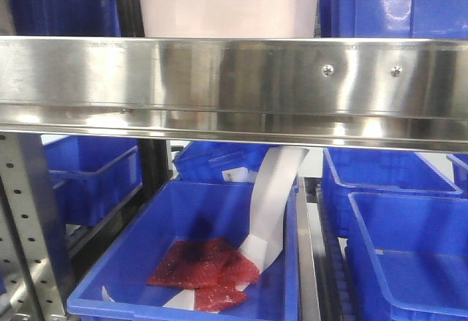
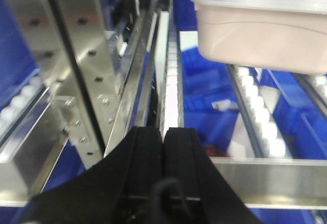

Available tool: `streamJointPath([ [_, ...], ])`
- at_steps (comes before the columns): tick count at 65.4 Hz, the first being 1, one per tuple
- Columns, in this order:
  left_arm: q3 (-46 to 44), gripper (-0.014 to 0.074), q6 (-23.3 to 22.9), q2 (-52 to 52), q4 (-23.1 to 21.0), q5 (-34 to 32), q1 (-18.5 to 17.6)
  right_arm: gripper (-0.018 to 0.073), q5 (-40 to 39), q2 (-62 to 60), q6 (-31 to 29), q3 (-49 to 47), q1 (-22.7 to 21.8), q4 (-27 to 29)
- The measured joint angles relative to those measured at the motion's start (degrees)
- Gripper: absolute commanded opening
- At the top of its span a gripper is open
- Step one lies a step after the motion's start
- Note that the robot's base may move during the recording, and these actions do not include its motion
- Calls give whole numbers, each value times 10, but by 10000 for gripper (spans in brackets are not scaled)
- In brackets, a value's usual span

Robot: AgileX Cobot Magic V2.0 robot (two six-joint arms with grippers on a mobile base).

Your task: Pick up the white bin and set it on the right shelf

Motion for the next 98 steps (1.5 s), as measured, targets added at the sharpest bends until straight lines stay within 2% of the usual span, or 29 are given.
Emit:
streamJointPath([
  [9, 131, -117, 1, -117, 0, -51, 0, 68, -13, -111, 0, 69, 0, 1],
  [21, 224, -117, 1, -217, 0, -72, 0, 68, -13, -193, 0, 110, 0, 1],
  [71, 240, -117, 1, -243, 6, -92, 0, 68, -13, -197, -3, 110, 0, 3],
  [78, 264, -117, -38, -261, 32, -94, -3, 68, -13, -197, -3, 110, 0, 3],
  [86, 303, -117, -96, -305, 76, -114, -23, 68, -13, -197, -3, 110, 0, 3],
  [98, 401, -117, -111, -385, 99, -198, -47, 68, -13, -197, -4, 110, 0, 3],
])
